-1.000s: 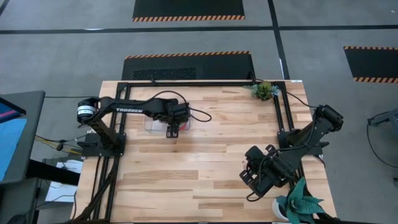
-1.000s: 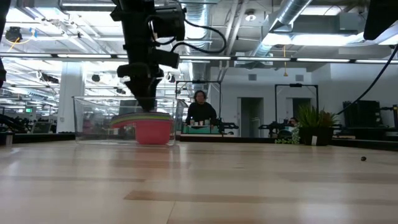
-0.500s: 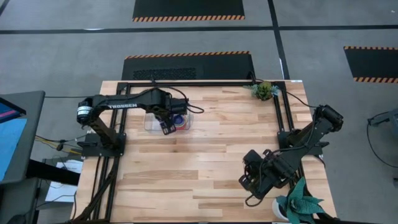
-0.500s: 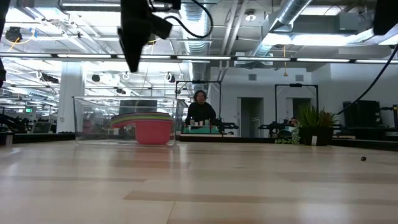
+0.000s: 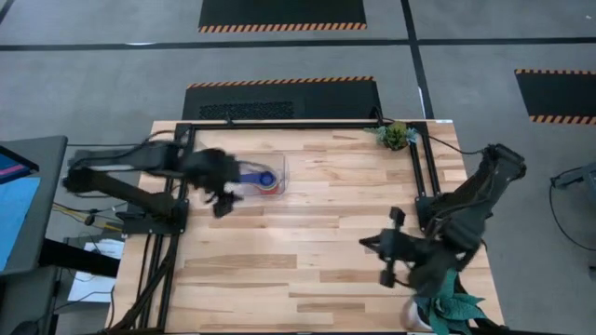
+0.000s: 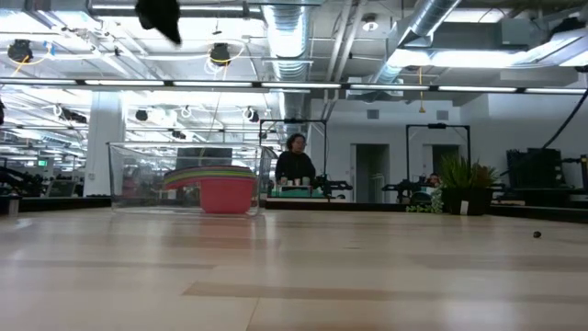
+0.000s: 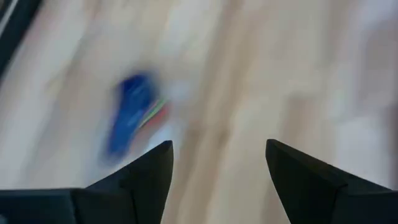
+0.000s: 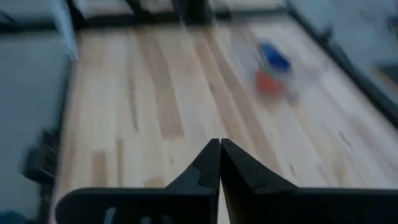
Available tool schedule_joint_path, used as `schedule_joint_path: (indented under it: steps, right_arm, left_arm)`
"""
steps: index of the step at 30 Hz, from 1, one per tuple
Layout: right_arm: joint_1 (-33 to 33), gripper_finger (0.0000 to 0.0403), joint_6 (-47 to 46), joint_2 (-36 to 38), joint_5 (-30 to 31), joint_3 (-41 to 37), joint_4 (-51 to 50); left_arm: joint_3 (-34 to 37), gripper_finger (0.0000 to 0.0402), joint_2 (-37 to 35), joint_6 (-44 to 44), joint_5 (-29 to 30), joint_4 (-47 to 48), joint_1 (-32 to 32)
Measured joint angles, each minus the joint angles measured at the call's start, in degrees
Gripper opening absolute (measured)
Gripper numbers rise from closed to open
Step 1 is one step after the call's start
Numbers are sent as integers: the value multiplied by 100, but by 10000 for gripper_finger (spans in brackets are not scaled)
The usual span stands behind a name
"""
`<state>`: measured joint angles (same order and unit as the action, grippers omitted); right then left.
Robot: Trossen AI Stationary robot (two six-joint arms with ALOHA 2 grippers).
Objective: Nest measuring cups in basket
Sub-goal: Return to Home Position
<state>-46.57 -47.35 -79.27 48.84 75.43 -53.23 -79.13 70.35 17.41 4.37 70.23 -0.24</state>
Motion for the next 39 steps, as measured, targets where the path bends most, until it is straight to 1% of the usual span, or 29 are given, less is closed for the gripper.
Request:
schedule_joint_path:
  steps: [2,4,6,9,10,12,14,16,18,20,22,24,26,27,30,34,37,39]
  right_arm:
    - [-101,33,665,389,332,-319,638]
    - [-142,33,1066,837,561,-805,1246]
    - [-91,33,1426,1278,708,-1447,2000]
    - [144,33,2117,1941,606,-2648,3814]
    - [254,33,2444,2128,442,-3054,4481]
    - [574,33,3161,2493,-176,-3840,5931]
    - [1016,33,3723,2821,-1075,-4542,7130]
    - [1509,33,3989,3152,-1948,-5137,7890]
    - [2007,33,3999,3484,-2611,-5587,8167]
    - [2467,33,3836,3763,-3006,-5874,8179]
    - [2850,33,3801,4024,-3405,-6080,8077]
    - [3164,33,3865,4244,-3695,-6273,7902]
    - [3423,33,3852,4429,-3772,-6499,7790]
    - [3549,33,3836,4501,-3854,-6608,7807]
    - [3821,33,3841,4706,-4235,-6883,7857]
    - [4092,34,3955,4942,-4399,-7234,7864]
    - [4275,34,3971,5118,-4428,-7485,7838]
    - [4374,34,3987,5227,-4431,-7492,7717]
  left_arm:
    - [835,242,-820,-97,-475,-1164,-157]
    - [1743,242,-1547,-101,-951,-2442,-191]
    - [2649,242,-2145,194,-1067,-3390,-163]
    - [3874,242,-2770,542,-1057,-4648,-158]
    - [4214,242,-2895,530,-1037,-5062,-149]
    - [4809,242,-3100,365,-952,-5824,-82]
    - [5281,242,-3244,253,-817,-6694,57]
    - [5763,242,-3391,222,-815,-7350,243]
    - [6138,242,-3427,194,-889,-7933,441]
    - [6368,242,-3428,207,-970,-8285,619]
    - [6417,242,-3331,139,-1077,-8486,774]
    - [6517,242,-3275,31,-1070,-8488,992]
    - [6658,242,-3205,40,-1068,-8607,1239]
    - [6714,242,-3165,44,-1159,-8784,1326]
    - [6817,242,-3161,-74,-1347,-8996,1461]
    - [6967,242,-3139,-190,-987,-9114,1599]
    - [7186,242,-3133,-207,-963,-9231,1658]
    - [7315,242,-3136,-348,-961,-9489,1657]
